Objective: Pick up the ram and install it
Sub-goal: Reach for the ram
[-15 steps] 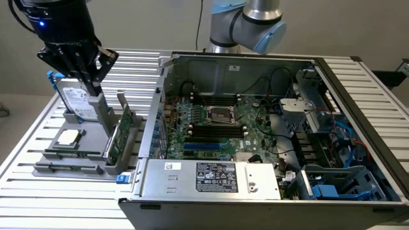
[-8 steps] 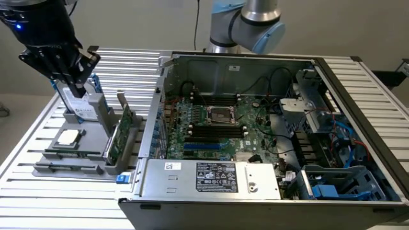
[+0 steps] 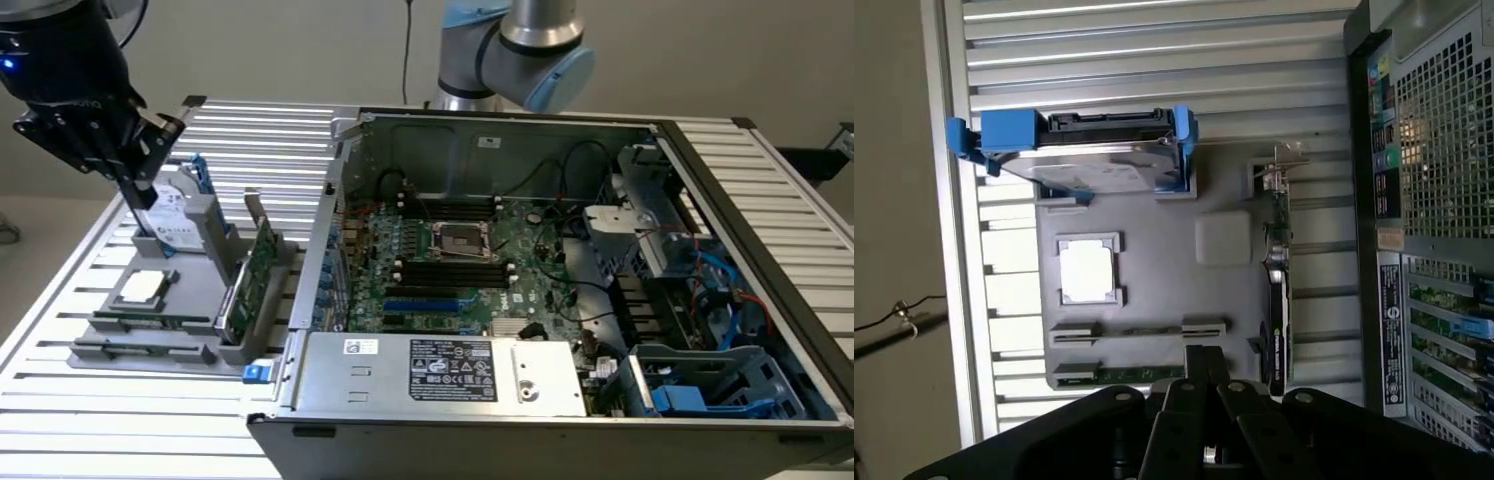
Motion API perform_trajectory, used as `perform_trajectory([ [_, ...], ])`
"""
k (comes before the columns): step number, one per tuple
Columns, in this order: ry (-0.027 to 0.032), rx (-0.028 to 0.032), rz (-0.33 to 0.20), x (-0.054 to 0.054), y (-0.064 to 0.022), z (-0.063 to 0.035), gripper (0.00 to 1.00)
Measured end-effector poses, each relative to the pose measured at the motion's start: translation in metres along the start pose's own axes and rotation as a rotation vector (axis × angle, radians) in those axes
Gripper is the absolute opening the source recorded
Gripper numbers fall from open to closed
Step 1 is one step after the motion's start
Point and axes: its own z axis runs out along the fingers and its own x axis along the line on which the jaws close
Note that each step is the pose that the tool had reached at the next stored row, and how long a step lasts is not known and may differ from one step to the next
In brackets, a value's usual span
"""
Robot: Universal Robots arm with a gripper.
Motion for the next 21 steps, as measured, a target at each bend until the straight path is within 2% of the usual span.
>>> perform_trajectory([
  [10, 0.0008, 0.0127, -0.049, 0.018, -0.0017, 0.0092, 0.11],
  [15, 0.0035, 0.0134, -0.056, 0.027, -0.0037, 0.0139, 0.11],
  [21, 0.0041, 0.0135, -0.056, 0.031, -0.0165, 0.0139, 0.11],
])
